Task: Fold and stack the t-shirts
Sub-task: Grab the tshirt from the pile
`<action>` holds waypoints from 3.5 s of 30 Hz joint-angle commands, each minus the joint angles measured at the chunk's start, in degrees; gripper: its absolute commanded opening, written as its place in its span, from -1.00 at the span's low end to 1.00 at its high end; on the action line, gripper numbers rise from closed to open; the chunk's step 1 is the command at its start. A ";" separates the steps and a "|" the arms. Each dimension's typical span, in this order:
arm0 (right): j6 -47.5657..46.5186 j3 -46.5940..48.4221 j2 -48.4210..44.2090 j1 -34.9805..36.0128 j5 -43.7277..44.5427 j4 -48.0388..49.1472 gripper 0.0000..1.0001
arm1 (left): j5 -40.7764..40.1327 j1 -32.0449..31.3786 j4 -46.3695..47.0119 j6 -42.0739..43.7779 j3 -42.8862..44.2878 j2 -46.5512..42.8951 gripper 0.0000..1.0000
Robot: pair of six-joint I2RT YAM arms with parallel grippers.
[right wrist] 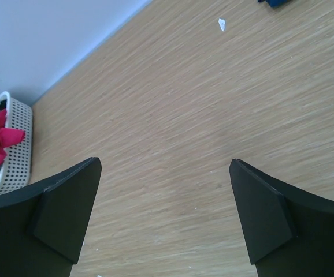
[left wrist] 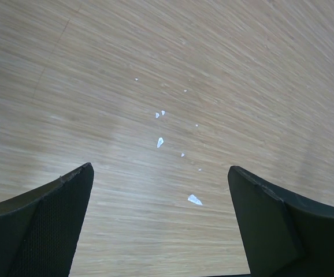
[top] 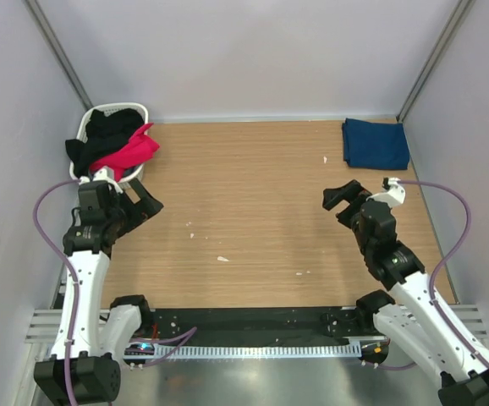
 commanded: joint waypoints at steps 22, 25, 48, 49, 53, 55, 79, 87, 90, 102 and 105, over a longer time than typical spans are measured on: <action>-20.41 24.61 37.16 0.07 -3.11 7.43 0.99 | -18.32 4.26 -0.10 1.20 56.86 53.81 0.99; -20.41 24.44 39.35 0.07 -4.68 7.17 0.99 | -25.97 4.26 1.21 2.61 62.32 59.54 0.98; -19.89 24.71 43.76 0.06 -9.88 6.46 0.99 | -31.43 7.07 17.05 12.19 37.63 54.20 -0.84; -19.71 23.92 42.45 0.07 -9.61 6.99 0.99 | -31.79 7.07 16.52 12.19 37.98 53.49 -1.00; -18.83 21.36 40.51 0.07 -9.61 7.87 1.00 | -29.42 7.16 17.38 12.37 38.16 48.13 -1.00; -18.39 21.27 40.33 0.07 -10.22 7.61 1.00 | -26.80 7.25 17.83 12.02 38.42 45.23 -1.00; -16.28 18.55 39.18 0.07 -10.66 5.94 0.99 | -27.65 7.25 14.49 14.22 41.84 49.35 -0.86; -15.84 19.69 39.37 -0.02 -12.07 5.41 0.99 | -24.84 7.25 12.47 14.39 42.38 49.80 0.57; -16.36 17.76 37.70 0.07 -12.33 6.99 0.99 | -27.83 7.16 13.17 14.65 41.06 46.11 0.68; -16.90 17.41 37.43 0.07 -12.07 6.64 0.99 | -33.36 7.34 15.80 16.59 40.70 49.35 0.33; -16.81 17.58 37.86 0.07 -11.81 6.73 0.99 | -33.02 7.43 14.59 16.68 42.80 51.80 0.10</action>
